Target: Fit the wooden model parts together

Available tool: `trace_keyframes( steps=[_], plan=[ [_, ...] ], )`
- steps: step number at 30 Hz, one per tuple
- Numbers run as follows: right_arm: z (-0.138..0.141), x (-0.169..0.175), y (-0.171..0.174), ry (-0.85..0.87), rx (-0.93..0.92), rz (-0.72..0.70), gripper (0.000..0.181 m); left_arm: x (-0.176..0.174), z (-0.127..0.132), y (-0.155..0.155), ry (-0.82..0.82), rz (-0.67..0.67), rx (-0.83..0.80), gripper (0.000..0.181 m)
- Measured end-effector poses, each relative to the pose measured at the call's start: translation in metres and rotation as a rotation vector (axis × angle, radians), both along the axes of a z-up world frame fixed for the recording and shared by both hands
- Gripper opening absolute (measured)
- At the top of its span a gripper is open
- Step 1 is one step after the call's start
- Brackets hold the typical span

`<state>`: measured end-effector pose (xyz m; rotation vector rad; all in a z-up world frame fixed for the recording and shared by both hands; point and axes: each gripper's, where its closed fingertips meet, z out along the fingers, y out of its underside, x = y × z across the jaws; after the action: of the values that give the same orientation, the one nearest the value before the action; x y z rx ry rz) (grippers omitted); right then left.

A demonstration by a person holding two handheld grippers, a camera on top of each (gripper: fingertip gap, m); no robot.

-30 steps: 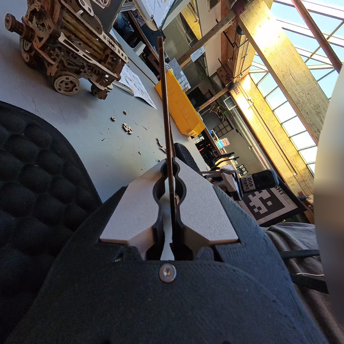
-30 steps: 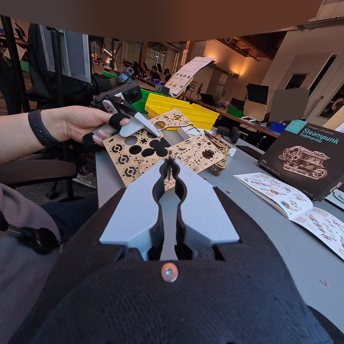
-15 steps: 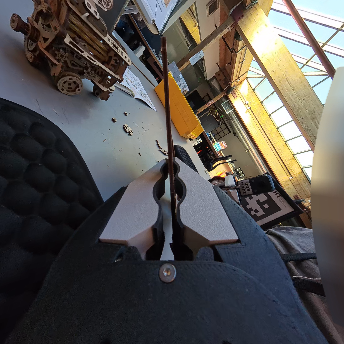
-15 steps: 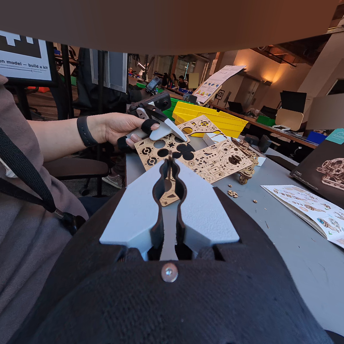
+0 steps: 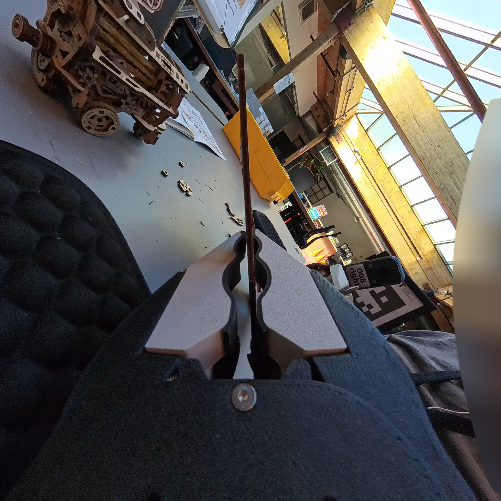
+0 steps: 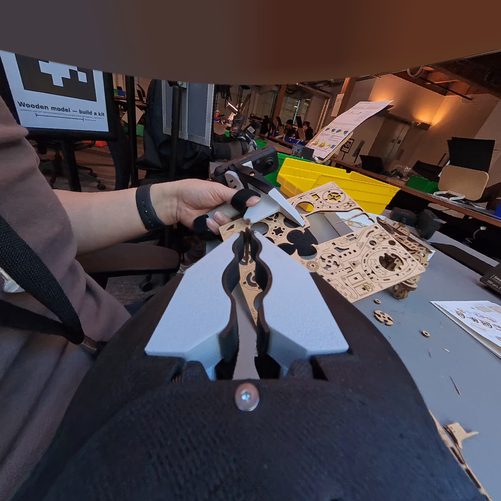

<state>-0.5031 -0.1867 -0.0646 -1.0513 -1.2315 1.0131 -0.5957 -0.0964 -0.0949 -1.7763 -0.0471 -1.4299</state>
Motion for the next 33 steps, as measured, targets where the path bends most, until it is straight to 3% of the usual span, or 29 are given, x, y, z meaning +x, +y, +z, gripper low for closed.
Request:
trace_keyframes(
  steps=[12, 22, 33],
  plan=[
    [-0.007, -0.034, 0.018, -0.051, -0.089, -0.068, 0.001, 0.005, -0.006, -0.001, 0.010, -0.022, -0.064, 0.004],
    [-0.007, -0.033, 0.022, -0.047, -0.140, -0.057, 0.001, 0.003, 0.014, -0.010, -0.224, -0.124, -0.085, 0.042],
    [-0.006, -0.032, 0.024, -0.042, -0.135, -0.063, 0.001, -0.003, 0.025, -0.017, -0.344, -0.190, -0.071, 0.055]
  ],
)
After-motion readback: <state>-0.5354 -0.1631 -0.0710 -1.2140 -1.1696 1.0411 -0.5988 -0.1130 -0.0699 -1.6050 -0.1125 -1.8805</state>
